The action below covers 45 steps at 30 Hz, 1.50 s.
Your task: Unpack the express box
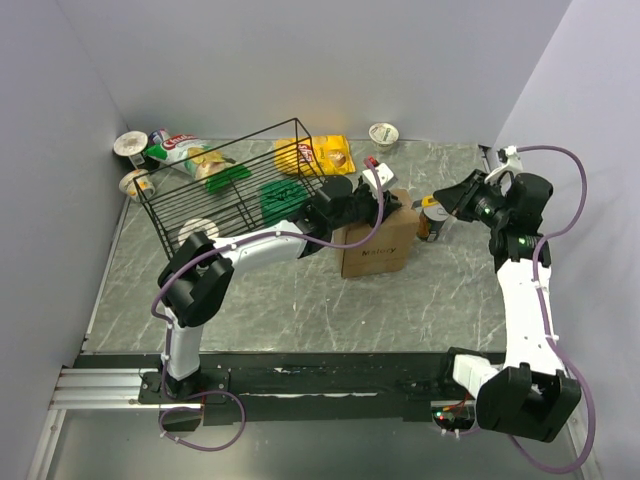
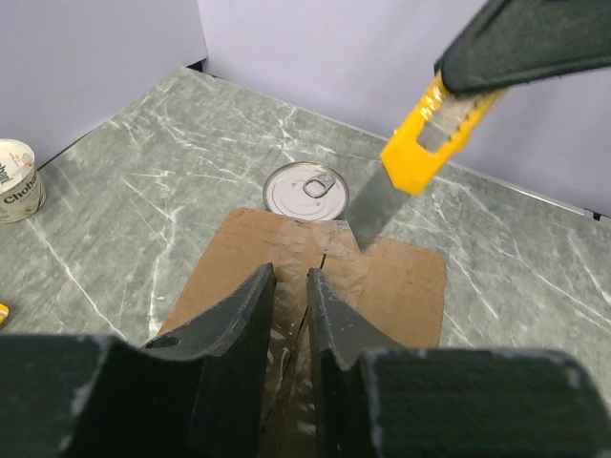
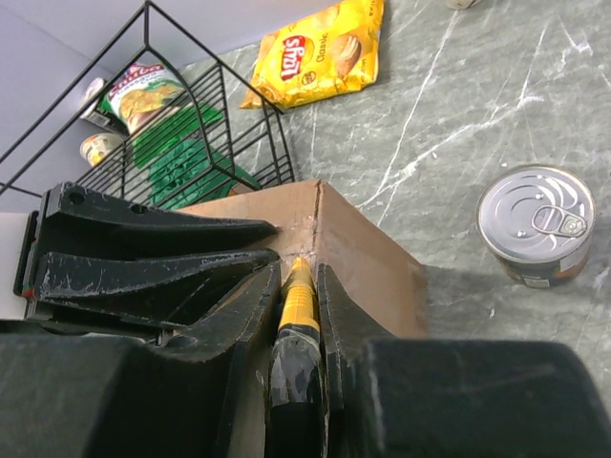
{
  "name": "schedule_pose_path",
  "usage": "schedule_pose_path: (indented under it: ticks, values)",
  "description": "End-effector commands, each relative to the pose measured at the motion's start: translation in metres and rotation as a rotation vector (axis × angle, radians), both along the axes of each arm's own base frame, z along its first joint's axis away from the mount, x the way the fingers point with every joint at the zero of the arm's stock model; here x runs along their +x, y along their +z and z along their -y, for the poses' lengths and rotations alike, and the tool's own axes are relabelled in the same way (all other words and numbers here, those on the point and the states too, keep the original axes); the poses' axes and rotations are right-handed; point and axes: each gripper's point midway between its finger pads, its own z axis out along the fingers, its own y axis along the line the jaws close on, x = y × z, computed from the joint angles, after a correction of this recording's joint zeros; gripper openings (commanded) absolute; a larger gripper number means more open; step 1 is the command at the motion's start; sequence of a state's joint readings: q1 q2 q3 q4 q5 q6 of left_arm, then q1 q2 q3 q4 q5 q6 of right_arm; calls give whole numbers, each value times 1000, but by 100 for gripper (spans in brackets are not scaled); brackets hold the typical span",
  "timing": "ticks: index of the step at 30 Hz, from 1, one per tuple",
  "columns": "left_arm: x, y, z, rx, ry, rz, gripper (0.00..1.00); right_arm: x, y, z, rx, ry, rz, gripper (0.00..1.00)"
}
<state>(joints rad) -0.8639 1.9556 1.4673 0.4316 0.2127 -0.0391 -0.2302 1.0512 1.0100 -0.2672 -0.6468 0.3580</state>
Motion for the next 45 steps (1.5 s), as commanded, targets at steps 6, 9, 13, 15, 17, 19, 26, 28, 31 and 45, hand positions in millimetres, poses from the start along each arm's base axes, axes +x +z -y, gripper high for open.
schedule_pose_path:
  ticks: [6,9,13,15,17,19,26,28,31,45]
  values:
    - [-6,-120,-30,279,31,-228,27,38,41,17,-23,-36,137,0]
    - [-7,-118,-30,277,26,-227,27,48,39,18,-8,-37,129,0]
    - [-7,-118,-30,275,29,-231,27,52,33,15,39,-22,95,0]
    - [-7,-119,-30,277,28,-228,27,51,30,13,51,-16,81,0]
    - [-6,-118,-30,277,29,-228,27,49,25,11,70,-16,57,0]
    - [-6,-119,-30,275,30,-228,27,47,21,10,72,-12,51,0]
    - [-5,-121,-30,278,39,-230,27,38,11,6,89,-1,12,0]
    - [-5,-122,-30,279,37,-229,26,35,7,5,92,-1,0,0]
    - [-5,-123,-30,280,39,-230,26,32,2,5,82,-3,-6,0]
    - [6,-133,-38,302,107,-223,19,-1,-18,1,61,-1,-111,0]
